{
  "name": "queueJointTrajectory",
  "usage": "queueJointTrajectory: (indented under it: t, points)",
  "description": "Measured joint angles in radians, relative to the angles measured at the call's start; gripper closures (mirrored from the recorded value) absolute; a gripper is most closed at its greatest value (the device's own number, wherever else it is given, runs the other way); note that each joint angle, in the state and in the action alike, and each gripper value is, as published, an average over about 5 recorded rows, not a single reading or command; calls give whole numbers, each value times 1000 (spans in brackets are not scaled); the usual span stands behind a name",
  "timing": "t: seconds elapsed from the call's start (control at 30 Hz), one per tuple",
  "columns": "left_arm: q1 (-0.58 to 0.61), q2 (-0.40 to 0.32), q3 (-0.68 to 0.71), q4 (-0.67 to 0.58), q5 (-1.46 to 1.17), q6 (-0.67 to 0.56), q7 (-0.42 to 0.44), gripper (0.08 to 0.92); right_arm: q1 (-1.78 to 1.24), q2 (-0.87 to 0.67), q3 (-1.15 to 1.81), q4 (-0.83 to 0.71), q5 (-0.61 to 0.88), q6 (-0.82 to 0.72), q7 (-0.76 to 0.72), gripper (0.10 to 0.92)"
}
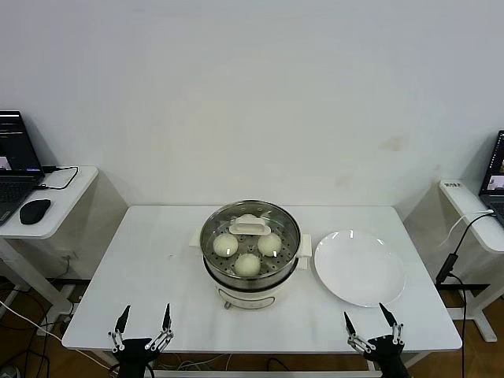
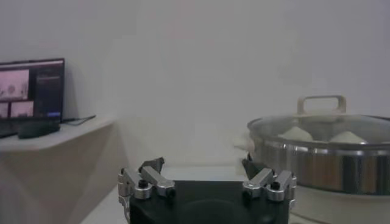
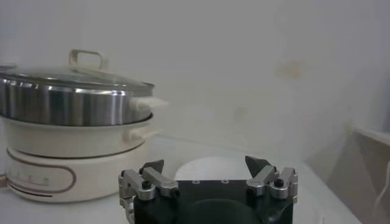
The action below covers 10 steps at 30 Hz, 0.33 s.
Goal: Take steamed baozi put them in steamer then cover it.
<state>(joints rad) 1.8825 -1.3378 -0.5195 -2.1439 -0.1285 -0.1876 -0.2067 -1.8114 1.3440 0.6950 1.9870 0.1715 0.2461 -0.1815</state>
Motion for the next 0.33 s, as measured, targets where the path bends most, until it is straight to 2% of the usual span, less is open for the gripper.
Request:
queueJointTrajectory:
  t: [0.33]
  points:
    - [20,-14,-23,16,-6,-20,29,177,-8,-1,-16,18,13,-20,-4,203]
